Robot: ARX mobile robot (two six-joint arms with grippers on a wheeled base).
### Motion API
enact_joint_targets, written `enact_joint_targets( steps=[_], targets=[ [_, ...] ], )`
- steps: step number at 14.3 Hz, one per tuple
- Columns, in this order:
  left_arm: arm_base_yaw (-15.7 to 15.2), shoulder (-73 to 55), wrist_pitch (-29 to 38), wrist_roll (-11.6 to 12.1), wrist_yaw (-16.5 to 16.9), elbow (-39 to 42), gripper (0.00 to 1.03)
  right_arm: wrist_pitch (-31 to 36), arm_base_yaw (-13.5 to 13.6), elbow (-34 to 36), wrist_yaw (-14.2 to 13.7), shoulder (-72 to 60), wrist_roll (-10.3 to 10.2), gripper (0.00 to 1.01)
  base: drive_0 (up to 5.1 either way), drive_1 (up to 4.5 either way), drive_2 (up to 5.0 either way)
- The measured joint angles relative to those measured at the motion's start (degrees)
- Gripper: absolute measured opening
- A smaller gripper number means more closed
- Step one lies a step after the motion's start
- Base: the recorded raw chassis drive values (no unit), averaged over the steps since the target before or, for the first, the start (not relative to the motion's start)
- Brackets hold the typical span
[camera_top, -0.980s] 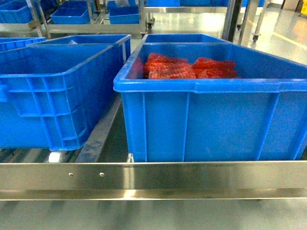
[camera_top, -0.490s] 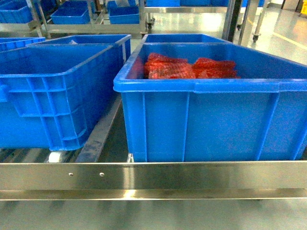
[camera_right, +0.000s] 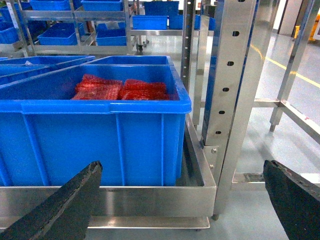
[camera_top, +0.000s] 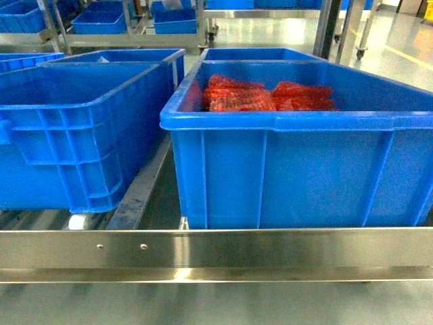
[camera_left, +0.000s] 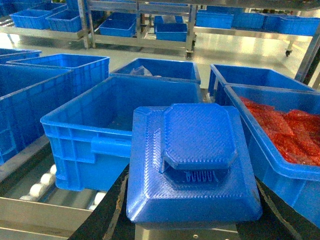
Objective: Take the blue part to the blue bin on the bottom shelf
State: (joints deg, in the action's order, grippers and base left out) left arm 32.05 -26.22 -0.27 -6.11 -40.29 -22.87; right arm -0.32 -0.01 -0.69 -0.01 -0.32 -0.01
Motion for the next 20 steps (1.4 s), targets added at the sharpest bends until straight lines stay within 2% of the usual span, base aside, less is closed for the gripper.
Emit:
enact_joint_targets(
  steps=[5, 16, 20],
  targets=[
    [0.00, 0.02, 0.04, 0.00, 0.00, 0.00, 0.43, 0.00, 0.00, 0.00, 0.00, 0.00, 0.00, 0.98, 0.0, 1.11, -1.1],
    [0.00, 0.00, 0.04, 0.00, 0.02, 0.00, 0.43, 0.07, 0.00, 0.00, 0.00, 0.00, 0.00, 0.98, 0.0, 2.87, -2.9],
    [0.00, -0.17, 0.04, 0.00, 0.02, 0.00, 0.43, 0.09, 0.00, 0.00, 0.00, 0.00, 0.00, 0.98, 0.0, 0.47, -0.5]
  ],
)
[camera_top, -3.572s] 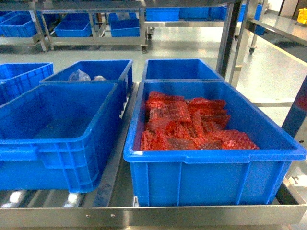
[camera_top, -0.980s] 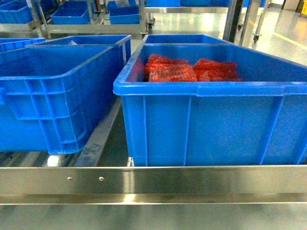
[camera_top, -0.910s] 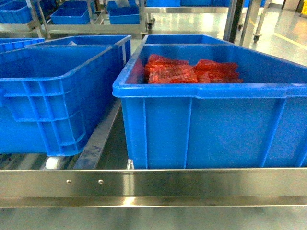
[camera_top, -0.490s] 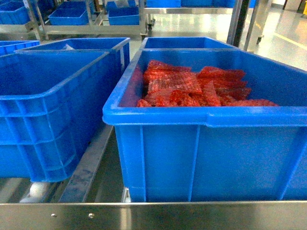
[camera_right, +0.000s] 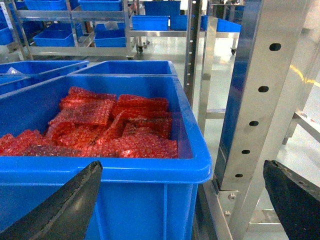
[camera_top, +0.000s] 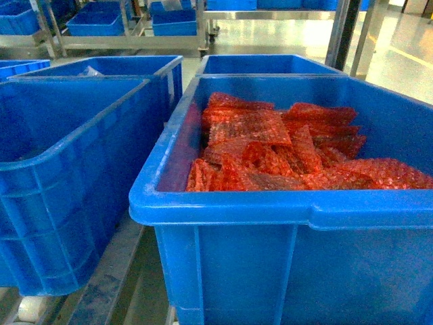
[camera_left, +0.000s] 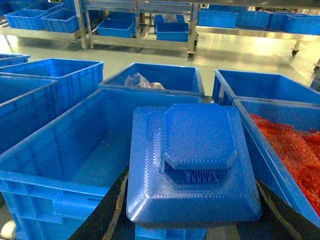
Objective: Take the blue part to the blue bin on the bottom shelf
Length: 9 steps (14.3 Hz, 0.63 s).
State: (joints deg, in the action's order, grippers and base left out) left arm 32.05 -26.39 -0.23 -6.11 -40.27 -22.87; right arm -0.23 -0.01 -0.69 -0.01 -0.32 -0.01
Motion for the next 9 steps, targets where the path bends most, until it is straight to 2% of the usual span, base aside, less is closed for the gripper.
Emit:
enact_joint_targets(
  steps=[9],
  targets=[
    [0.00, 0.13, 0.02, 0.00, 0.00, 0.00, 0.43, -0.09, 0.00, 0.00, 0.00, 0.00, 0.00, 0.98, 0.0, 0.00, 0.0]
  ],
)
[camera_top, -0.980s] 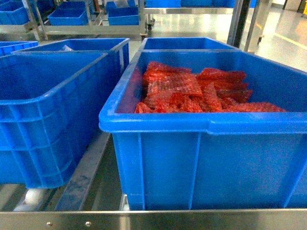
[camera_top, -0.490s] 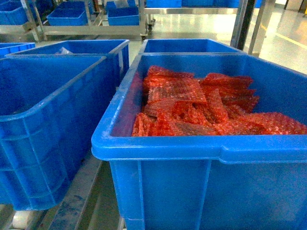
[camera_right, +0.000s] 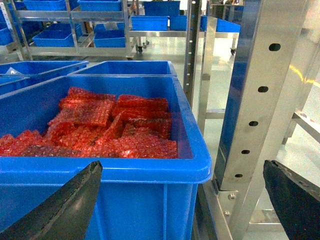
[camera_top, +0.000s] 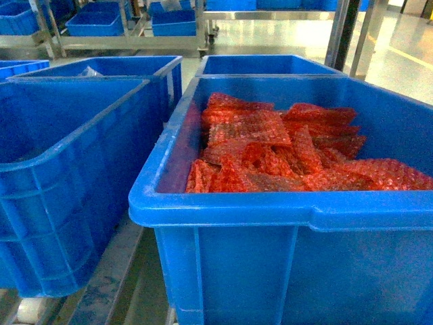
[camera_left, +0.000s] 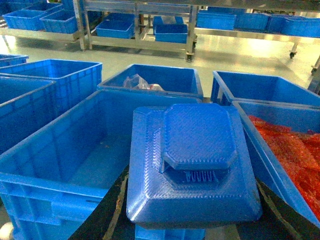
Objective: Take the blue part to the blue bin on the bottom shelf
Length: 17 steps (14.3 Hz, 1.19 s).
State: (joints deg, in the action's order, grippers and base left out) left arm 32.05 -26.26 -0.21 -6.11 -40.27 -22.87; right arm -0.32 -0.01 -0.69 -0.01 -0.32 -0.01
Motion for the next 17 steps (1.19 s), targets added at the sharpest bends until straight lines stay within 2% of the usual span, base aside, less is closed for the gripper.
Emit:
enact_joint_targets(
  steps=[17],
  targets=[
    [0.00, 0.00, 0.00, 0.00, -0.02, 0.00, 0.43, 0.00, 0.00, 0.00, 0.02, 0.00, 0.00, 0.98, 0.0, 0.00, 0.0]
  ],
)
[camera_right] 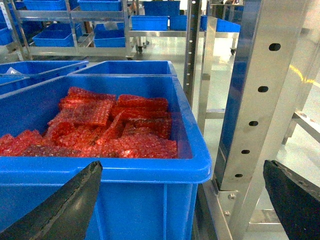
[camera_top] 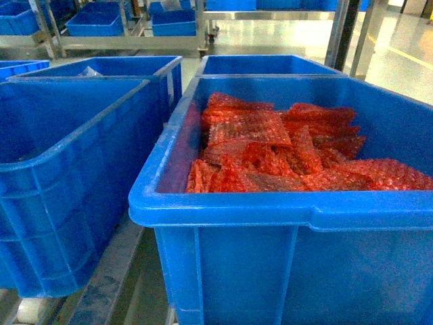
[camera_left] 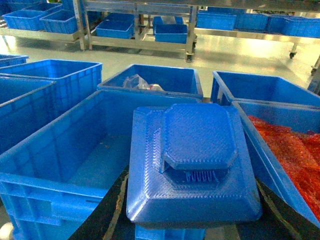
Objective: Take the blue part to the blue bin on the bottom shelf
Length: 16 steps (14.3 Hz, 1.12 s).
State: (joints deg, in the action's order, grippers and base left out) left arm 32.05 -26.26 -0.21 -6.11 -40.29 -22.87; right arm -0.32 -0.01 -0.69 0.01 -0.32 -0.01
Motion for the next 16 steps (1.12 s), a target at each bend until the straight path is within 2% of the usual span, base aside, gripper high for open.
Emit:
enact_joint_targets(
  steps=[16],
  targets=[
    [0.00, 0.00, 0.00, 0.00, 0.00, 0.00, 0.43, 0.00, 0.00, 0.00, -0.02, 0.00, 0.00, 0.98, 0.0, 0.00, 0.0]
  ],
)
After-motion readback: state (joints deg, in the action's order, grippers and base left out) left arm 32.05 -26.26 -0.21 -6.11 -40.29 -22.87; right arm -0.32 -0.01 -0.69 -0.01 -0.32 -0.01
